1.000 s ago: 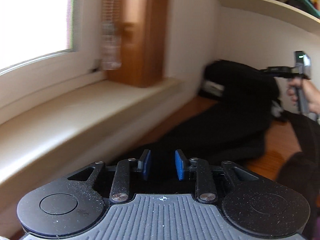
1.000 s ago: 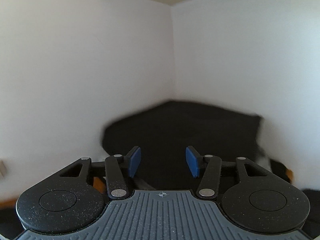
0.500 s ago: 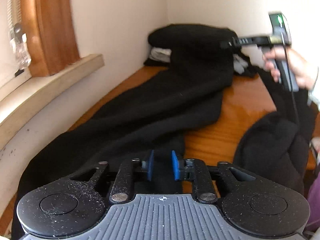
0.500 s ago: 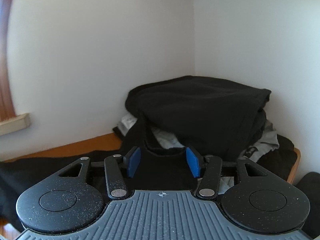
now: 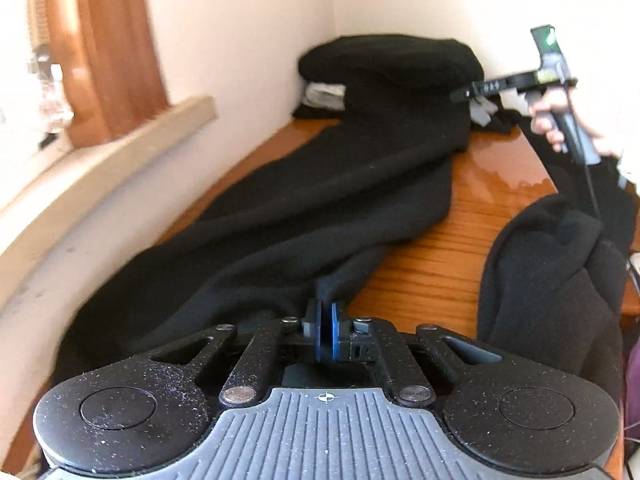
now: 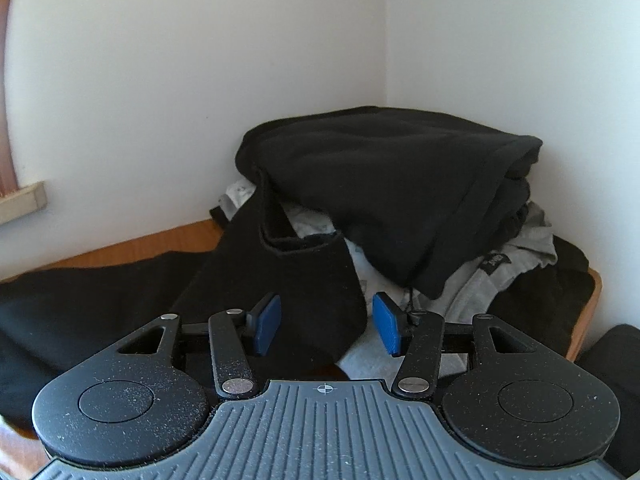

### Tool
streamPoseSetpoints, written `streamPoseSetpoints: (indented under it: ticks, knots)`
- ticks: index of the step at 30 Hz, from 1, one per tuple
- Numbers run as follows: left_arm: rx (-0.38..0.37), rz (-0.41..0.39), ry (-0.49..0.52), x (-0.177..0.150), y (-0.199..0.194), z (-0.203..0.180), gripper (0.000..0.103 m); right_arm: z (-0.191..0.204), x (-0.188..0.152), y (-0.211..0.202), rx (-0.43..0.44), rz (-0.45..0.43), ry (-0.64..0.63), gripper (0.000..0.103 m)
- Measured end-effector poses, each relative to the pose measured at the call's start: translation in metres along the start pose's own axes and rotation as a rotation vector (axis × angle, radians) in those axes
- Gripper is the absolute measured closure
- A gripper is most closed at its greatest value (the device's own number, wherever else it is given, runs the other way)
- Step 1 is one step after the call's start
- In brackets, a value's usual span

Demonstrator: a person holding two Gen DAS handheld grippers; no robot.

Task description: Fold clothes

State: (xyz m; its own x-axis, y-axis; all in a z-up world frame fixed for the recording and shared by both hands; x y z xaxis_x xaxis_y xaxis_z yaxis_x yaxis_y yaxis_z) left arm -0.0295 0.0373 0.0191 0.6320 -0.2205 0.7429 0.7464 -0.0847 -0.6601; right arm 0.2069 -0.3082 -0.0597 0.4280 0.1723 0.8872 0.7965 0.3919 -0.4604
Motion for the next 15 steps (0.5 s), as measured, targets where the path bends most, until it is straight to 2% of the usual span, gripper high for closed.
streamPoseSetpoints:
  ticks: [4, 7, 11, 15]
  knots:
    - [-0.023, -0.020, -0.043, -0.016, -0.054, 0.024, 0.098, 0.000, 0.002, 0.006, -0.012, 0.006, -0.006, 0.051]
    - [-0.033, -0.018, -0.073, -0.022, -0.079, 0.036, 0.098, -0.003, 0.000, 0.013, -0.001, 0.023, 0.026, 0.051]
    - [-0.018, 0.001, -0.099, -0.024, -0.082, 0.044, 0.094, -0.006, -0.004, 0.020, 0.022, 0.051, 0.090, 0.051]
    - [-0.008, -0.024, -0.126, -0.023, -0.082, 0.049, 0.080, 0.000, -0.004, 0.018, 0.038, 0.062, 0.070, 0.051]
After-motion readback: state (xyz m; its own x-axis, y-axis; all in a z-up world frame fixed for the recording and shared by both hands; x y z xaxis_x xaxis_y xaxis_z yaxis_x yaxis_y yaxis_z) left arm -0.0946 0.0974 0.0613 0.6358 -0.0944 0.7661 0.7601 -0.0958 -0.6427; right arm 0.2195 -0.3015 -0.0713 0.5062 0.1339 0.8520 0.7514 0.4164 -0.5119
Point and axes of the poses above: each gripper's, at about its wrist camera, not at the fingertips, and y roughly the way its jaws point, z to its left, x to its top, the point moved 3 cm from there along y, roughly the way its jaws point, and after that the axes turned 1 degree about y, right-handed, at the moved point
